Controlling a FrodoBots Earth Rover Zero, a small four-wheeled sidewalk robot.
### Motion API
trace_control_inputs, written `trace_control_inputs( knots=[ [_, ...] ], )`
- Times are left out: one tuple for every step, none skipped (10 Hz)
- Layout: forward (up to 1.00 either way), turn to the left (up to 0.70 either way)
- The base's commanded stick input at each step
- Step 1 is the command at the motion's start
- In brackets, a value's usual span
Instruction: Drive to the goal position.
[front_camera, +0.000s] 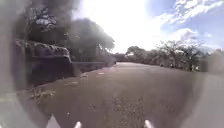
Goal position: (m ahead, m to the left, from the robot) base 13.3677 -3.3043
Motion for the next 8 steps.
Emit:
trace_control_inputs(
  knots=[
    [0.50, 0.00],
    [0.50, 0.00],
    [0.50, 0.00],
    [0.50, 0.00],
    [0.50, 0.00],
    [0.50, 0.00],
    [0.50, 0.00],
    [0.50, 0.00]
  ],
)
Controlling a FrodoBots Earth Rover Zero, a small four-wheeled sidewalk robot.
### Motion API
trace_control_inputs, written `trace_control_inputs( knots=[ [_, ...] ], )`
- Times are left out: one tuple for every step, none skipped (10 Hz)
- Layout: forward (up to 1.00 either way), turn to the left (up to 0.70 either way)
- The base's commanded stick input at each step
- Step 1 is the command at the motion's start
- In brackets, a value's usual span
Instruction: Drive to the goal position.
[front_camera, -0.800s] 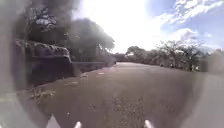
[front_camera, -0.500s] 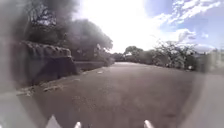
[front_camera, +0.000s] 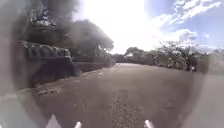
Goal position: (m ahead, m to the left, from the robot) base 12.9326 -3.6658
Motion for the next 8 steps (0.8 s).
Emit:
trace_control_inputs(
  knots=[
    [0.50, 0.00],
    [0.50, 0.00],
    [0.50, 0.00],
    [0.50, 0.00],
    [0.50, 0.00],
    [0.50, 0.00],
    [0.50, 0.00],
    [0.50, 0.00]
  ],
)
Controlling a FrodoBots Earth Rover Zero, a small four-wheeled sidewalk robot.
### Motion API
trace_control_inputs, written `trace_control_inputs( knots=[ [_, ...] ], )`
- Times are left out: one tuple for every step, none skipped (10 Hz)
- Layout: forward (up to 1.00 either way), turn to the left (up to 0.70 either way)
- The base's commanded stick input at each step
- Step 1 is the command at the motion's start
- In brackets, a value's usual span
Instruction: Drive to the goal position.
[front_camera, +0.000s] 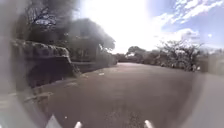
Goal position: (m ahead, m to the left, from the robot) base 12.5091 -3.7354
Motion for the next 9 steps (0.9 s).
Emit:
trace_control_inputs(
  knots=[
    [0.50, 0.00],
    [0.50, 0.00],
    [0.50, 0.00],
    [0.50, -0.02],
    [0.50, -0.07],
    [0.50, -0.13],
    [0.50, -0.24],
    [0.50, -0.37],
    [0.50, -0.50]
  ],
)
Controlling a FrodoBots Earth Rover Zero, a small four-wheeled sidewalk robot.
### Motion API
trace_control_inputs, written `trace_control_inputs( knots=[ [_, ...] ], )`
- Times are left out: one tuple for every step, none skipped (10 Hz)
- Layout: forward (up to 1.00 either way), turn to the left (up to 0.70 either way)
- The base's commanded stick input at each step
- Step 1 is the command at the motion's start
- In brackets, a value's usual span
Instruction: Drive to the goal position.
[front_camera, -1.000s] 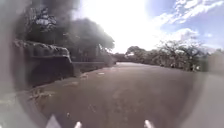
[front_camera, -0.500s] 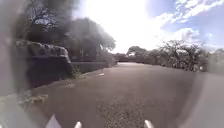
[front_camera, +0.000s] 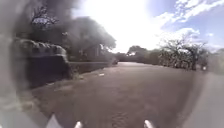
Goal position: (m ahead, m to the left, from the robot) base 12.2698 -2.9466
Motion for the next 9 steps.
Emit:
trace_control_inputs(
  knots=[
    [0.50, -0.50],
    [0.50, -0.50],
    [0.50, -0.50],
    [0.50, -0.50],
    [0.50, -0.50],
    [0.50, -0.41],
    [0.50, -0.21],
    [0.50, -0.01],
    [0.50, 0.00]
  ],
)
